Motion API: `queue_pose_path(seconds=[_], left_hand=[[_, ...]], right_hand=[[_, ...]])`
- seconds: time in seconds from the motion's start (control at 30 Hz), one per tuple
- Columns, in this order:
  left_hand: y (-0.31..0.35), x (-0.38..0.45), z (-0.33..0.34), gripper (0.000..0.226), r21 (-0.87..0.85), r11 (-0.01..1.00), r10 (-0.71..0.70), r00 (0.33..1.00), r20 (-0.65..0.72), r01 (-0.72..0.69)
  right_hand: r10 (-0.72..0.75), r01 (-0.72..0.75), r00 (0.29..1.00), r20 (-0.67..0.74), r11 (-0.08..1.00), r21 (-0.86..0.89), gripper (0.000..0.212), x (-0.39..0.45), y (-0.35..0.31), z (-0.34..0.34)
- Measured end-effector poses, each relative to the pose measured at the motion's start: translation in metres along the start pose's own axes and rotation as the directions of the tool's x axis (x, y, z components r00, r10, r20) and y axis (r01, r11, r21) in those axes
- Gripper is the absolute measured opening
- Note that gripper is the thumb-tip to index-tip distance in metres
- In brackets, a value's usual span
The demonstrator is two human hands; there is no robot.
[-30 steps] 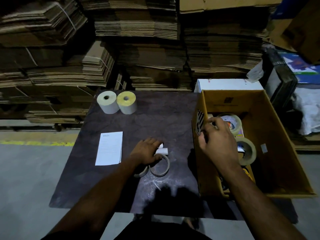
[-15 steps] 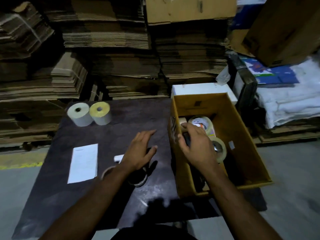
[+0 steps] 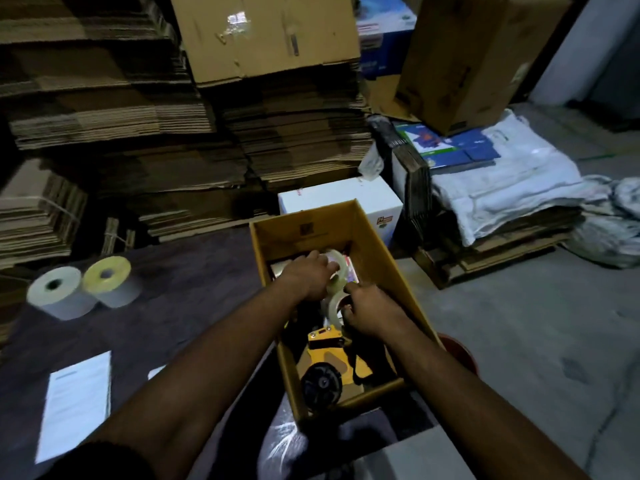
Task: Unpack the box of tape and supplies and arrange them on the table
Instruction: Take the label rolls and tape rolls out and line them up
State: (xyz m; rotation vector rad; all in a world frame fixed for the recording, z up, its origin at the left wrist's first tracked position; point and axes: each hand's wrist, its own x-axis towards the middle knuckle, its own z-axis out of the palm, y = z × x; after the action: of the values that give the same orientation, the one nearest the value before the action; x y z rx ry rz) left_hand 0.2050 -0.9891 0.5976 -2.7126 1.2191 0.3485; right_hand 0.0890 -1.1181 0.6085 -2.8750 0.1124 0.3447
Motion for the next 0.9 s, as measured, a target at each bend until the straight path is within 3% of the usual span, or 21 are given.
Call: queue_pose_path(seconds=[0.1, 0.2, 0.33, 0.5, 0.63, 0.73, 0.8, 0.83, 0.9], left_hand=[[-0.001, 0.018, 0.007, 0.067, 0.001, 1.0, -0.01, 0.971, 0.238, 0.01], [0.005, 0.028, 0.021, 0.062, 0.118, 0.992, 0.009, 0.945, 0.327, -0.05], [0.008, 0.04, 0.038, 0.059, 0.133, 0.991, -0.02, 0.939, 0.343, -0.027], [0.005, 0.044, 0.04, 0.061, -0.101, 0.994, -0.008, 0.94, 0.342, 0.045], [0.005, 0.041, 0.028, 0.061, -0.316, 0.946, -0.014, 0.984, 0.177, 0.07], [0.002, 0.036, 0.017, 0.06, -0.581, 0.806, -0.1, 0.993, 0.056, 0.113], [-0.001, 0.028, 0.011, 0.052, -0.768, 0.63, -0.182, 0.983, -0.003, 0.114], [-0.001, 0.021, 0.001, 0.045, -0.885, 0.458, -0.247, 0.968, -0.03, 0.09], [0.004, 0.003, -0.024, 0.037, -1.0, 0.008, -0.373, 0.928, -0.028, -0.027]], right_hand=[[0.056, -0.058, 0.99, 0.129, 0.998, 0.014, 0.042, 0.012, 0.002, 0.007], [0.066, -0.074, 0.969, 0.237, 0.997, 0.024, 0.056, 0.013, 0.004, 0.013], [0.011, -0.02, 0.972, 0.237, 0.999, 0.034, 0.059, 0.013, 0.005, 0.015], [-0.015, 0.007, 0.96, 0.28, 0.999, 0.031, 0.058, 0.014, 0.003, 0.015], [-0.006, 0.002, 0.967, 0.255, 1.0, 0.017, 0.047, 0.013, 0.006, 0.014], [0.008, -0.016, 0.975, 0.223, 0.999, 0.036, 0.041, 0.012, 0.007, 0.013], [0.003, -0.016, 0.977, 0.215, 0.998, 0.06, 0.04, 0.012, 0.007, 0.014], [0.007, -0.021, 0.976, 0.216, 0.998, 0.064, 0.04, 0.012, 0.007, 0.015], [0.013, -0.03, 0.976, 0.216, 0.997, 0.073, 0.039, 0.013, 0.01, 0.015]])
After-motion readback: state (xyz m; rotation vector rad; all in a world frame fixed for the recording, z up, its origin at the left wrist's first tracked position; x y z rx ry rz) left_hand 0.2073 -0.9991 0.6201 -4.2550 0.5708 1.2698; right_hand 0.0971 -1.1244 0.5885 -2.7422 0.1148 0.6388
